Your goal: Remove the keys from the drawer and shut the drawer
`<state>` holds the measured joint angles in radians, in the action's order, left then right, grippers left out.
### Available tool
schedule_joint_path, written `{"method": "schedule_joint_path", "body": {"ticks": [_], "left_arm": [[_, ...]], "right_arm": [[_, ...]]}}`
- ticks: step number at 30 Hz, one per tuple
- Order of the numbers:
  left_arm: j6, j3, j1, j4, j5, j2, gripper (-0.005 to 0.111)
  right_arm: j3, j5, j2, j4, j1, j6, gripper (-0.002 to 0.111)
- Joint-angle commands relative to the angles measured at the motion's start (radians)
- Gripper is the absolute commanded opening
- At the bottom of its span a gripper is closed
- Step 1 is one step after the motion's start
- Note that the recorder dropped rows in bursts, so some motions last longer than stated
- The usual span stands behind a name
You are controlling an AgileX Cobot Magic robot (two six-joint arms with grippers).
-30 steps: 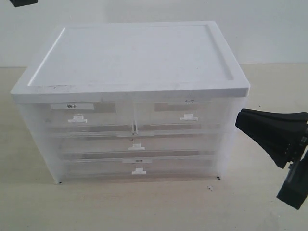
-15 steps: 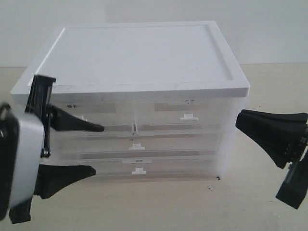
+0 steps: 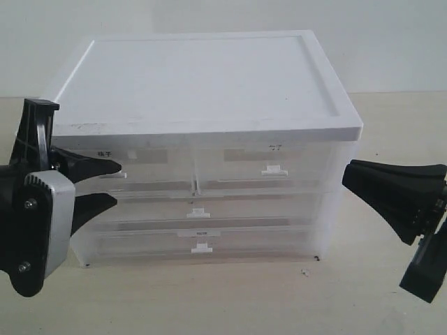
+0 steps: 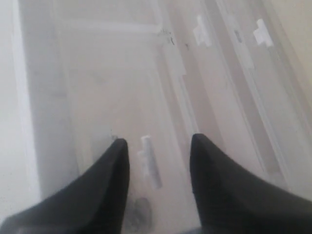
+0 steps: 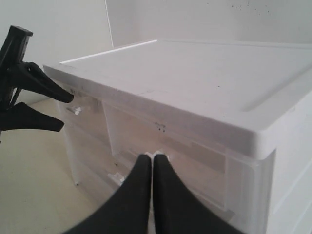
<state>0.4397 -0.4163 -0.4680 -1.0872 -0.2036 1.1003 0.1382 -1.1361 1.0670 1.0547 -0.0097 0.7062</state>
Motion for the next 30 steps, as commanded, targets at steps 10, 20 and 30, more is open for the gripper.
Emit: {"method": "schedule_joint_path", "body": {"ticks": [10,20,30], "left_arm": [[0.114,-0.004,-0.007,0.082,-0.006,0.003,0.027],[0.679,-0.004,-0.007,0.586,-0.096,0.085,0.026],[0.868,0.001,-0.021,0.718,0.002,0.043,0.005]], "right_arm": [[0.004,0.001,0.001,0.009,0.004,-0.006,0.000],[0.004,0.002,0.001,0.011,0.004,-0.006,0.000],[0.004,0.002,0.001,0.011,0.004,-0.006,0.000]]}}
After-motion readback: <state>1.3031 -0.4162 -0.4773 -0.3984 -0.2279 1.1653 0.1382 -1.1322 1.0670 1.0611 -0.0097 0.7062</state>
